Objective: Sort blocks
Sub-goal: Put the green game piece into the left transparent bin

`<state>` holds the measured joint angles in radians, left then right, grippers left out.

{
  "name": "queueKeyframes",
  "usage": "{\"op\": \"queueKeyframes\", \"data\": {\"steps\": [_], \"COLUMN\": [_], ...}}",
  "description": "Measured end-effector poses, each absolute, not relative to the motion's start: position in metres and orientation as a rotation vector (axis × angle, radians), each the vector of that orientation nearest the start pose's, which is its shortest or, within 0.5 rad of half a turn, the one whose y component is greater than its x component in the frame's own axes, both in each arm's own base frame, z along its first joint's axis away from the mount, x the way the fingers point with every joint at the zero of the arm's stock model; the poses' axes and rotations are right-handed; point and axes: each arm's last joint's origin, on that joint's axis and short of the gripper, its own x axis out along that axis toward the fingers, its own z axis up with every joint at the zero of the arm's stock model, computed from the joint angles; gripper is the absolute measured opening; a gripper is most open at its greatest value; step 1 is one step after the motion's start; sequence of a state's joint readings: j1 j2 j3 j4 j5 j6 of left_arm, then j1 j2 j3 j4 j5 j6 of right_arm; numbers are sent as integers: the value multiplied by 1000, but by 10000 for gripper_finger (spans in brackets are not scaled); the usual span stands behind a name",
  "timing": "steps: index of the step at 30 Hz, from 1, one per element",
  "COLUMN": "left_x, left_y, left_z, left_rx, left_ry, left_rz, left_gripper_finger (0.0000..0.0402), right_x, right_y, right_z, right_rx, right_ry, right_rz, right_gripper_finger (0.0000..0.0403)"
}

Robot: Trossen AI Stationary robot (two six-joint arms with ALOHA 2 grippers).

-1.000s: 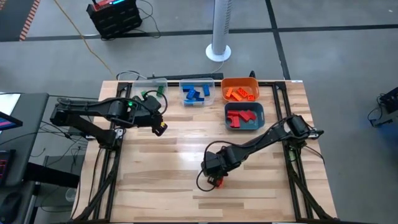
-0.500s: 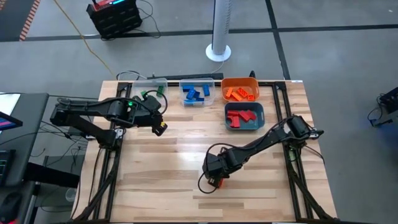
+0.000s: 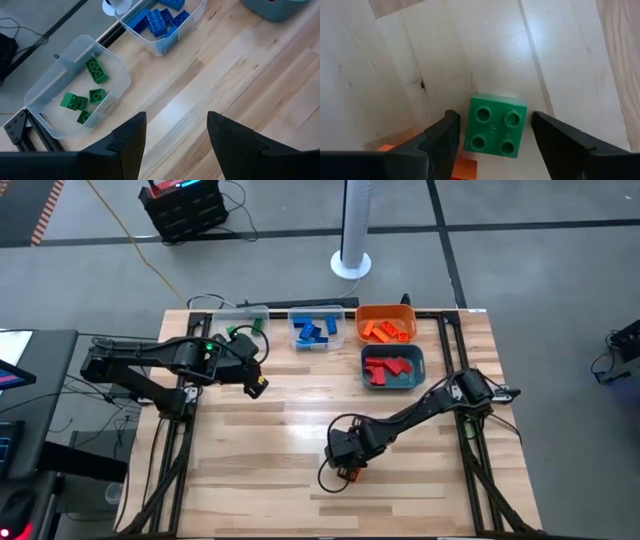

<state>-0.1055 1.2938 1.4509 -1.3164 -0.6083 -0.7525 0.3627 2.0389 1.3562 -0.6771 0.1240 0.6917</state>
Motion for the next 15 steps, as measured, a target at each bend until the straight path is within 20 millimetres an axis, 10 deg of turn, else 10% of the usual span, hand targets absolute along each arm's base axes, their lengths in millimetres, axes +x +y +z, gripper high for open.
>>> {"op": "queueKeyframes", "data": {"steps": [8,15], "left_x": [217,217], "left_y": [-6,-6], "left_z": [371,371], "left_rx": [-246,-251], "left_ry": [859,857], "left_rz": [810,811], "left_gripper_finger": [203,203], "right_x": [364,365], "right_y": [127,121], "right_z": [141,142], "right_rx": [216,165], "right_ry": [1310,1313], "right_rz": [-242,-209], "right_gripper_finger": [253,155]}}
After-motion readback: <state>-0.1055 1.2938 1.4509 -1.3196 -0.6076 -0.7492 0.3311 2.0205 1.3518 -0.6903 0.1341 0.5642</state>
